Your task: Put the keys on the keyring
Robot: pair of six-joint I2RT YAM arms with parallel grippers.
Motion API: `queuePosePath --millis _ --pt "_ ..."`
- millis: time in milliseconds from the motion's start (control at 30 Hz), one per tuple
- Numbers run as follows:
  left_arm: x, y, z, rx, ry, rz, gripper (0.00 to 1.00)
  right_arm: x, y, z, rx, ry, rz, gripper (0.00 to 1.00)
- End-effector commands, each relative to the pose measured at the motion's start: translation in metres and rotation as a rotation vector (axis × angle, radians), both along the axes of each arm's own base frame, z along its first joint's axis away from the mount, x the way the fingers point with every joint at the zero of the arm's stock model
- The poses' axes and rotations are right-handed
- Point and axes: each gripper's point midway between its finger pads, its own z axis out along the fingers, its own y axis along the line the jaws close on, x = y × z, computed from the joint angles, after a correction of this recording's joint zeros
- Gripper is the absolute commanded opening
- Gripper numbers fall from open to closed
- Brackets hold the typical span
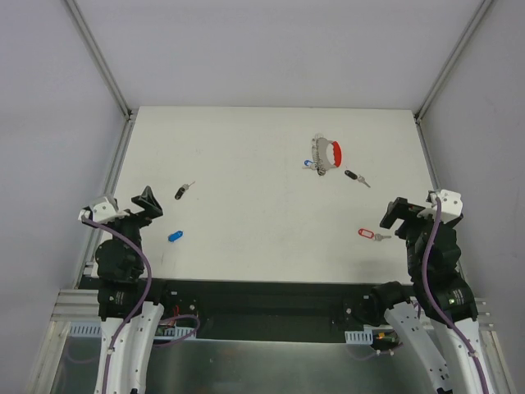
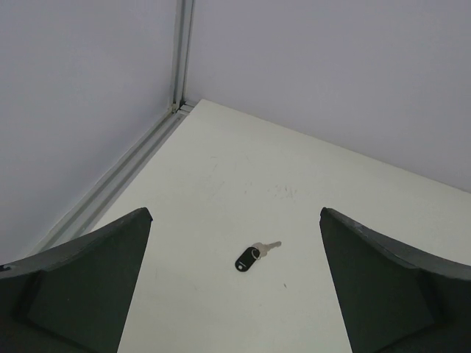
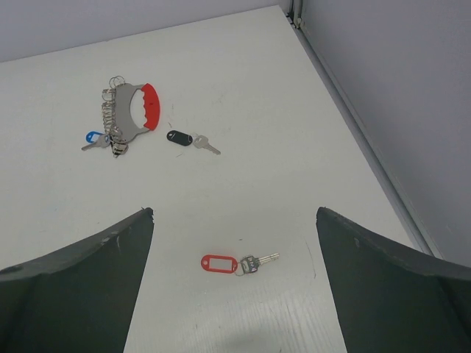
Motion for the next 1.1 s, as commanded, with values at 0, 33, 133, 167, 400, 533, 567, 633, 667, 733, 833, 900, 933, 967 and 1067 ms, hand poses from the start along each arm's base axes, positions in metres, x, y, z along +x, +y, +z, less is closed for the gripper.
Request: queuePosePath --millis 0,33,133,167,400,533,567,633,667,733,833,900,933,967,1067 --pt "-0.004 -0.003 0.018 -0.014 -0.085 -0.024 0.99 0.003 0.000 0.013 0.019 -0.046 -0.009 0.96" --pt "-0.005 -0.004 0.018 -0.015 -0.088 -0.027 0.99 0.004 0.002 0.013 0.018 -0.042 -0.001 0.96" --pt "-0.012 -0.007 0.027 -0.029 -0.131 -0.045 0.99 0.012 0.011 0.010 0.014 -0.019 0.040 0.96" --pt "-0.014 -0.007 0.028 -0.034 -0.140 -0.049 0.99 0.014 0.016 0.009 0.019 -0.008 0.062 0.96" --pt "-0.035 -0.008 0.038 -0.058 -0.219 -0.058 0.99 0.045 0.054 -0.013 0.082 0.140 0.181 0.96" --pt "-0.038 -0.013 0.040 -0.072 -0.236 -0.086 0.99 0.074 0.072 -0.024 0.091 0.203 0.220 0.96" --pt "-0.038 -0.014 0.039 -0.075 -0.234 -0.092 0.99 0.086 0.081 -0.036 0.083 0.256 0.242 0.96" --pt "-0.037 -0.018 0.039 -0.076 -0.233 -0.114 0.99 0.102 0.093 -0.030 0.080 0.277 0.288 0.96" --pt "-0.036 -0.020 0.038 -0.076 -0.227 -0.120 0.99 0.115 0.101 -0.045 0.067 0.346 0.303 0.98" --pt "-0.034 -0.023 0.035 -0.075 -0.214 -0.138 0.99 0.134 0.112 -0.039 0.065 0.361 0.334 0.97" --pt "-0.030 -0.030 0.031 -0.070 -0.190 -0.174 0.99 0.164 0.129 -0.051 0.019 0.423 0.398 0.91" --pt "-0.028 -0.034 0.028 -0.062 -0.174 -0.192 0.99 0.182 0.136 -0.072 -0.014 0.490 0.430 0.87" --pt "-0.028 -0.035 0.028 -0.060 -0.170 -0.197 0.99 0.192 0.144 -0.067 -0.012 0.482 0.461 0.85" --pt "-0.027 -0.037 0.027 -0.059 -0.165 -0.206 0.99 0.198 0.148 -0.072 -0.018 0.498 0.476 0.84" --pt "-0.024 -0.040 0.023 -0.046 -0.142 -0.222 0.99 0.221 0.159 -0.090 -0.036 0.540 0.511 0.75"
